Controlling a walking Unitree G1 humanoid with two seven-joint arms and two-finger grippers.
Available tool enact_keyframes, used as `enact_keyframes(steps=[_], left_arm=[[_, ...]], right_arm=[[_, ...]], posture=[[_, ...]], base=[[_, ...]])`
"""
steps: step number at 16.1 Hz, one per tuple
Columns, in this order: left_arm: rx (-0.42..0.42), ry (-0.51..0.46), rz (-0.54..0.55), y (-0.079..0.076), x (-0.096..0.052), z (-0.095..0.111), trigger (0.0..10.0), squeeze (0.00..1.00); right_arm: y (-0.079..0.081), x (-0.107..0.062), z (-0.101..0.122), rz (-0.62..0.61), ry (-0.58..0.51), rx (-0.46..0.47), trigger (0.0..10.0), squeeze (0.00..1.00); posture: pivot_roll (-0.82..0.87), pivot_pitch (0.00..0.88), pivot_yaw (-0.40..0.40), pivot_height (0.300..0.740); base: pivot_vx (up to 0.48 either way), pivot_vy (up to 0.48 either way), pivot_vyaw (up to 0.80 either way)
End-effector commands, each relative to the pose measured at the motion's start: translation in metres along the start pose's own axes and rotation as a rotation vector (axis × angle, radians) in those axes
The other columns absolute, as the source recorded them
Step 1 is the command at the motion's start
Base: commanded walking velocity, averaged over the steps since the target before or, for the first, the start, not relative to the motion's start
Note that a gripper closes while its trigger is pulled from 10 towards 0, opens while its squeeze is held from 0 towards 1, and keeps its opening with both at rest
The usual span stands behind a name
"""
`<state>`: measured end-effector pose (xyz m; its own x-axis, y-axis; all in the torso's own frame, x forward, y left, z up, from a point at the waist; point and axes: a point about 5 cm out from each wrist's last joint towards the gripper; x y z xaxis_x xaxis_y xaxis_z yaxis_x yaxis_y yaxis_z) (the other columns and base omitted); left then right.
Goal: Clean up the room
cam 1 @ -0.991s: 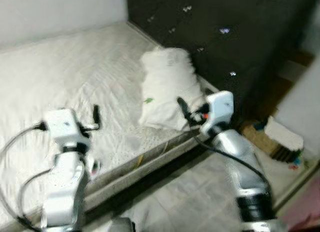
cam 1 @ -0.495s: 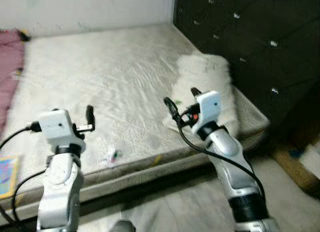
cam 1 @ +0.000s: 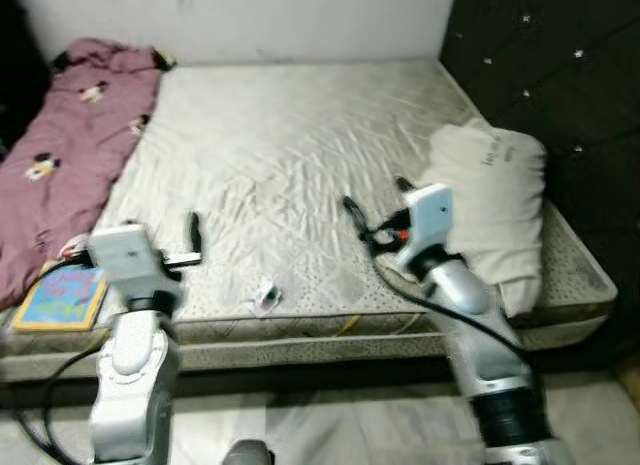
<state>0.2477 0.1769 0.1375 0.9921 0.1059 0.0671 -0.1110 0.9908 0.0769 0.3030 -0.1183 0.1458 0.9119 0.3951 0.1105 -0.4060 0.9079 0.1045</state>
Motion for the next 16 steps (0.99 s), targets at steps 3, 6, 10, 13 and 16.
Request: enact_keyframes(steps=[3, 6, 10, 13, 16], left_arm=[[0.0, -0.025, 0.001, 0.0036, -0.0004, 0.0047, 10.0, 0.0], [-0.002, -0.028, -0.004, 0.0037, 0.0009, 0.0054, 10.0, 0.0], [-0.004, -0.03, -0.01, 0.0028, 0.0012, 0.0059, 10.0, 0.0], [-0.006, -0.032, -0.012, 0.0022, 0.0015, 0.0061, 10.0, 0.0], [-0.009, -0.025, -0.008, 0.002, 0.0009, 0.0053, 10.0, 0.0]], right_arm=[[0.0042, 0.0036, 0.0006, 0.006, -0.01, 0.021, 10.0, 0.0], [0.0049, 0.0051, 0.0011, 0.007, -0.01, 0.017, 10.0, 0.0], [0.0046, 0.0053, 0.0012, 0.003, -0.011, 0.013, 10.0, 0.0], [0.0042, 0.006, 0.0013, 0.005, -0.011, 0.012, 10.0, 0.0], [0.0043, 0.0058, 0.0007, 0.005, -0.009, 0.013, 10.0, 0.0]], posture=[[0.1, 0.026, -0.041, 0.74], [0.1, 0.038, -0.039, 0.74], [0.1, 0.035, -0.038, 0.74], [0.1, 0.037, -0.04, 0.74], [0.1, 0.03, -0.041, 0.74]], base=[[0.082, 0.0, 0.0], [0.269, 0.0, 0.0], [0.284, 0.0, 0.0], [0.3, 0.0, 0.0], [0.087, 0.0, 0.0]])
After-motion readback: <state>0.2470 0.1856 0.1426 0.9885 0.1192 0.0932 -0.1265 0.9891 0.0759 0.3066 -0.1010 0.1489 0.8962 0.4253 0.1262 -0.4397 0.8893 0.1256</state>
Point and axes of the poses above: a point about 5 cm out from each wrist's last joint towards the gripper, its own x axis pointing out of the wrist towards the gripper, its own z axis along the axis of the wrist's last joint, y = z × x, and after that the axes turned 10 degrees about x, right-handed
